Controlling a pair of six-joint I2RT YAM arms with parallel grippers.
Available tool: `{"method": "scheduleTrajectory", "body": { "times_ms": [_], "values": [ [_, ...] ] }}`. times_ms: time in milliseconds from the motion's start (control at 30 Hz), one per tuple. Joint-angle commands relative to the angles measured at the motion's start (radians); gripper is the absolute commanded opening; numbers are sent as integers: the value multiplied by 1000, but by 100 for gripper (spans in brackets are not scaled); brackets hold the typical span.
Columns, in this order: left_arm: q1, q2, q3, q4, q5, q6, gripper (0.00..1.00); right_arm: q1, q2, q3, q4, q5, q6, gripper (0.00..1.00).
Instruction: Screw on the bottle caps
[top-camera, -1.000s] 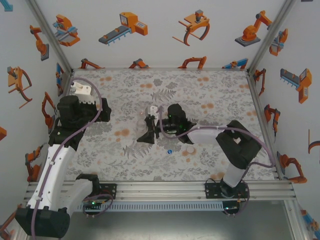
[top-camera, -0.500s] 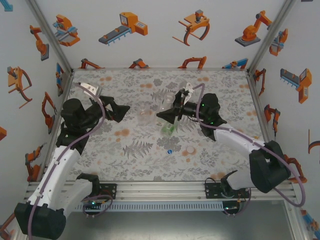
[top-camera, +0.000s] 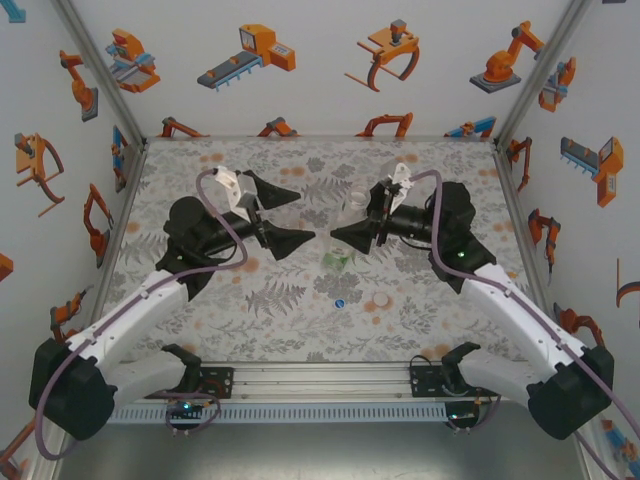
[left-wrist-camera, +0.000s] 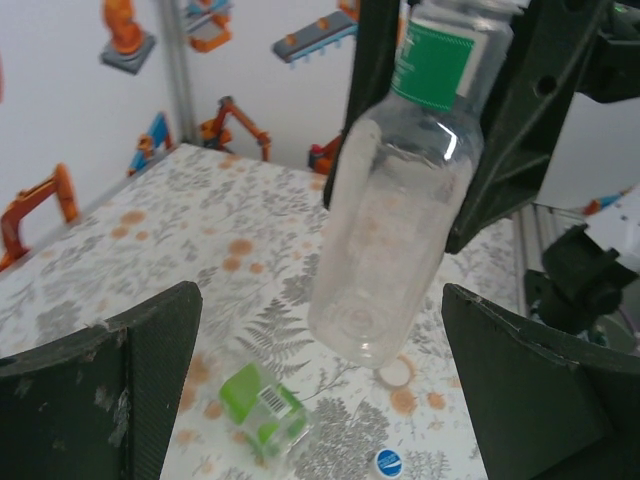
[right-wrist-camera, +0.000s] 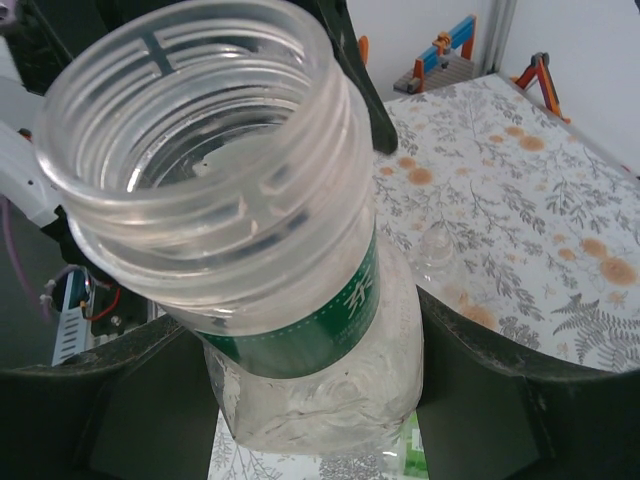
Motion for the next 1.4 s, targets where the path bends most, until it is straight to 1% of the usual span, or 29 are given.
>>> {"method": "scheduleTrajectory", "body": {
  "times_ms": [0, 100, 367, 533, 700, 867, 1033, 1200, 1367],
  "values": [
    [-43, 32, 37, 113, 73, -17, 98, -6, -32, 50, -15, -36, 4, 44],
    [-73, 65, 49, 137, 80, -20, 98, -6, -39, 68, 14, -57, 25, 43],
    [-158, 161, 130, 113, 58, -19, 97, -4, -13, 83, 170, -153, 130, 42],
    [-202, 228, 180, 118, 62, -23, 97, -4, -8, 90, 195, -158, 143, 41],
    [-228, 283, 203, 187, 72, -64, 100, -4, -19, 88, 186, -142, 136, 40],
    [-243, 311, 219, 209, 85, -71, 93, -4, -29, 90, 163, -138, 122, 40],
    [-246, 324, 228, 210, 97, -72, 80, -4, -37, 91, 141, -132, 103, 40],
    [-246, 324, 229, 208, 109, -71, 62, -4, -40, 85, 135, -127, 96, 39],
    [-246, 314, 229, 188, 113, -51, 52, -4, -39, 89, 125, -123, 86, 39]
  ]
}}
